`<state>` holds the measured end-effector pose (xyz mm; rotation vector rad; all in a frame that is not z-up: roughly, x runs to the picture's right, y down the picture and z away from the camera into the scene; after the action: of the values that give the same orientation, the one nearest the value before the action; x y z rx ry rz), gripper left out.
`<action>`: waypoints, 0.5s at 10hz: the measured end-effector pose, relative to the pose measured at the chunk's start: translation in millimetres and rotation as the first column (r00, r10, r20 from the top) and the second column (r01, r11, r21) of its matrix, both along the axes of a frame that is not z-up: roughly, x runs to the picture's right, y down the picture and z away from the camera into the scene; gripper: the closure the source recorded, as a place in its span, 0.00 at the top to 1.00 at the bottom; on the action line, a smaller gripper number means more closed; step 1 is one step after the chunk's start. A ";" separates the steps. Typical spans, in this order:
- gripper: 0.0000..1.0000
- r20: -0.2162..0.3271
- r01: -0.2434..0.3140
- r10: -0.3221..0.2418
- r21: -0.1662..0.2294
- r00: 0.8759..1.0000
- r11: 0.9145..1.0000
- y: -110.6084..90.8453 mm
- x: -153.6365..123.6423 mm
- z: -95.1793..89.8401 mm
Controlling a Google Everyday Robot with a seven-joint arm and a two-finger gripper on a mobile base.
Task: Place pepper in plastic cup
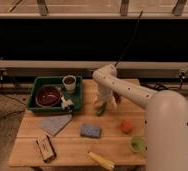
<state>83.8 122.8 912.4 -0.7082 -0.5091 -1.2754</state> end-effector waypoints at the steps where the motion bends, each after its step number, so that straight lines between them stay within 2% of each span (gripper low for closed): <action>1: 0.66 -0.007 -0.001 0.001 -0.002 1.000 1.000 -0.3 2.0 2.5; 5: 0.26 -0.026 -0.007 0.007 -0.018 1.000 1.000 5.9 14.5 7.3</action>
<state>98.3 128.6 919.7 -0.7369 -0.5017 -1.2549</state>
